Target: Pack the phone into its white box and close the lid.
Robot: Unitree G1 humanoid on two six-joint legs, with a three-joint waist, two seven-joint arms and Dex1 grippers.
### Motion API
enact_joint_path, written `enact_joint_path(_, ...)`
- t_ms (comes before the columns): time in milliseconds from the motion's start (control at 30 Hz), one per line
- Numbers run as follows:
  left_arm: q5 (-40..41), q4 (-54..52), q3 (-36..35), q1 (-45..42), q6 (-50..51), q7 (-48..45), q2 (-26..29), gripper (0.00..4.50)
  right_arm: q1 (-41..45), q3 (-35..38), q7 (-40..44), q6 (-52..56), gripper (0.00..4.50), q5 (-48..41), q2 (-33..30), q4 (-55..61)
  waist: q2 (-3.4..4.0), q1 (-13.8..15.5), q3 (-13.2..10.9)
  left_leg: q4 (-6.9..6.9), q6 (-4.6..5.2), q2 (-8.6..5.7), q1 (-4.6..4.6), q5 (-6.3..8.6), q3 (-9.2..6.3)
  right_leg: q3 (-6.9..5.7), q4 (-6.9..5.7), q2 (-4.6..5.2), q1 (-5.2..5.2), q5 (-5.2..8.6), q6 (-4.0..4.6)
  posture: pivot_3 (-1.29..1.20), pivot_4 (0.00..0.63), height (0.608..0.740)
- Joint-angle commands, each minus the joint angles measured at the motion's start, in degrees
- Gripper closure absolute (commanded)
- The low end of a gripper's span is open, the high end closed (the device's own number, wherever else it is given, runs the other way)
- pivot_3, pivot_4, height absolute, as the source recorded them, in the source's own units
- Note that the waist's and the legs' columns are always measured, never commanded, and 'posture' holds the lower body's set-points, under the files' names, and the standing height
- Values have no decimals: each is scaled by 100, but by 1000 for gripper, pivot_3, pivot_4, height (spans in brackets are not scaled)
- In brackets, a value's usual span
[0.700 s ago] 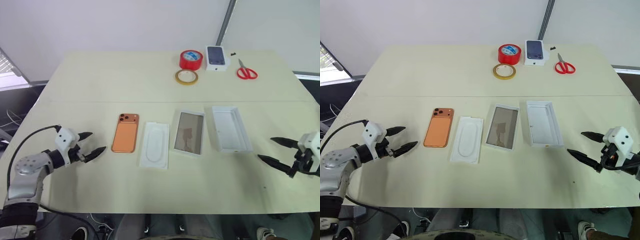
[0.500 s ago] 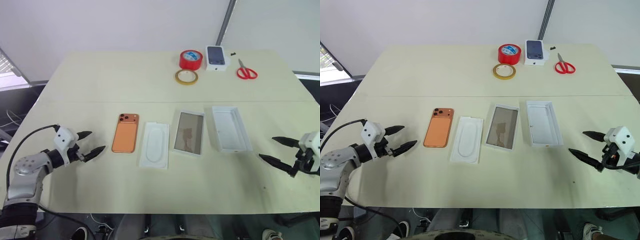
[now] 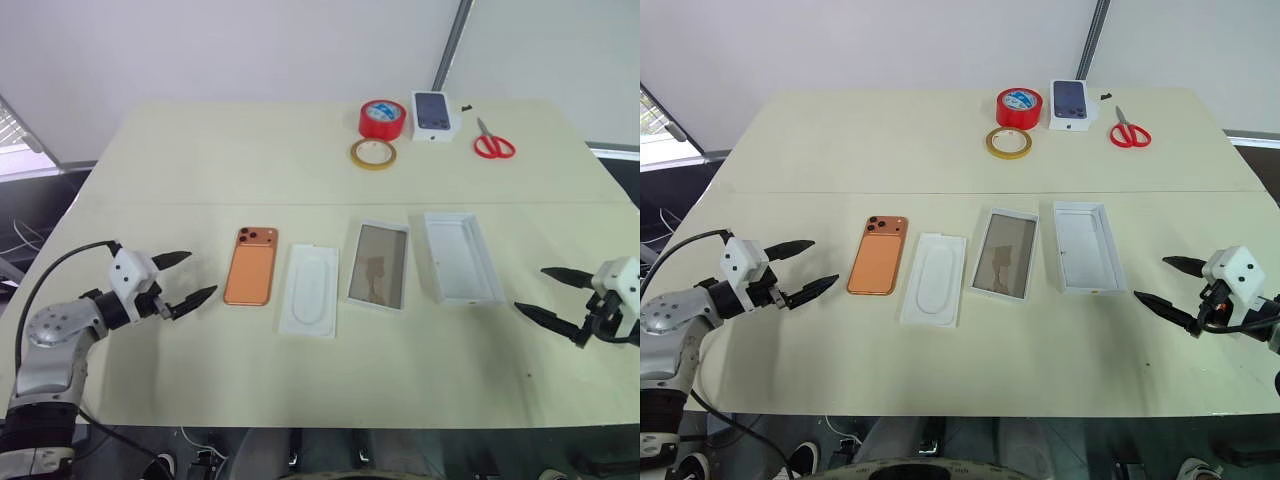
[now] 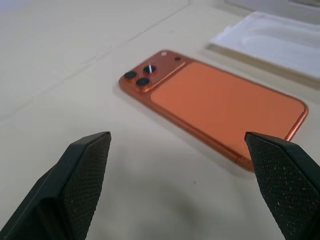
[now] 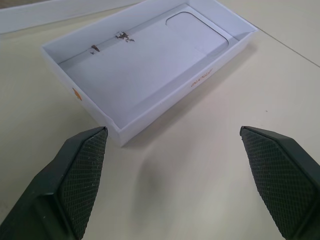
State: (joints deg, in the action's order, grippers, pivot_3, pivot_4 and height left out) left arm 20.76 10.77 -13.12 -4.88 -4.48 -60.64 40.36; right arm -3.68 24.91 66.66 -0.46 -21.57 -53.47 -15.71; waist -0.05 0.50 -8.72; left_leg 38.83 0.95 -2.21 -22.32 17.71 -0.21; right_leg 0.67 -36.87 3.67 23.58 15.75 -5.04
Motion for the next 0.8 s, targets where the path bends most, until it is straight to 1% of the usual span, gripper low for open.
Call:
enact_joint_path(33,212,-148,-104,-21,131,-94,49,0,24,77,-46,-36,66,-62,2,269,0,-2,0,0,0,0,0,0,0,0,0,0,0,0,0,0,150,740)
enact_joint_path(67,212,-174,-101,-20,142,-97,52,0,16,81,-52,-17,66,-68,5,308,0,-2,0,0,0,0,0,0,0,0,0,0,0,0,0,0,150,740)
enact_joint_path(167,303,-329,-48,-66,620,-2,69,0,-1,88,-67,57,66,-90,-6,449,1,2,0,0,0,0,0,0,0,0,0,0,0,0,-1,0,150,740)
enact_joint_path(300,310,-777,47,-63,863,86,27,0,35,42,-8,271,66,-195,-49,858,1,5,-1,0,0,0,0,0,0,0,0,0,0,-1,-1,0,150,740)
enact_joint_path(367,524,-1154,132,-3,1377,128,13,0,63,-15,77,540,66,-350,-75,1204,1,3,-1,0,0,0,0,0,0,0,-1,0,0,-1,-1,0,150,740)
enact_joint_path(433,388,-1589,301,94,1867,380,95,0,120,-110,69,796,66,-471,-67,1619,2,-5,-1,0,0,0,0,0,-1,0,-2,0,0,-1,-1,0,150,740)
enact_joint_path(500,890,-2073,445,81,2827,366,153,0,192,-366,60,982,66,-519,-31,2126,2,-12,-1,0,1,0,0,0,0,0,-2,0,-1,-1,-2,0,150,740)
enact_joint_path(533,1325,-2274,498,-5,3556,420,145,0,255,-543,43,1051,66,-533,17,2380,1,-12,-1,0,1,0,0,0,-1,0,-3,0,0,-2,-3,0,150,740)
enact_joint_path(633,2232,-2667,607,-245,5061,624,94,0,468,-1014,-13,1193,66,-541,173,2856,-2,0,-3,1,1,0,0,-1,-1,0,-4,0,0,-8,-15,0,150,740)
enact_joint_path(700,2554,-2775,669,-404,5849,869,100,0,616,-1281,-94,1233,66,-481,278,3020,-4,5,-5,3,1,0,-1,-1,-2,-1,-4,0,-1,-9,-17,0,150,740)
enact_joint_path(800,2847,-2720,826,-581,6745,1076,135,0,909,-1675,-263,1242,66,-306,492,3088,-5,8,-6,4,2,-1,-2,-1,-2,-1,-3,-1,0,-10,-18,0,150,740)
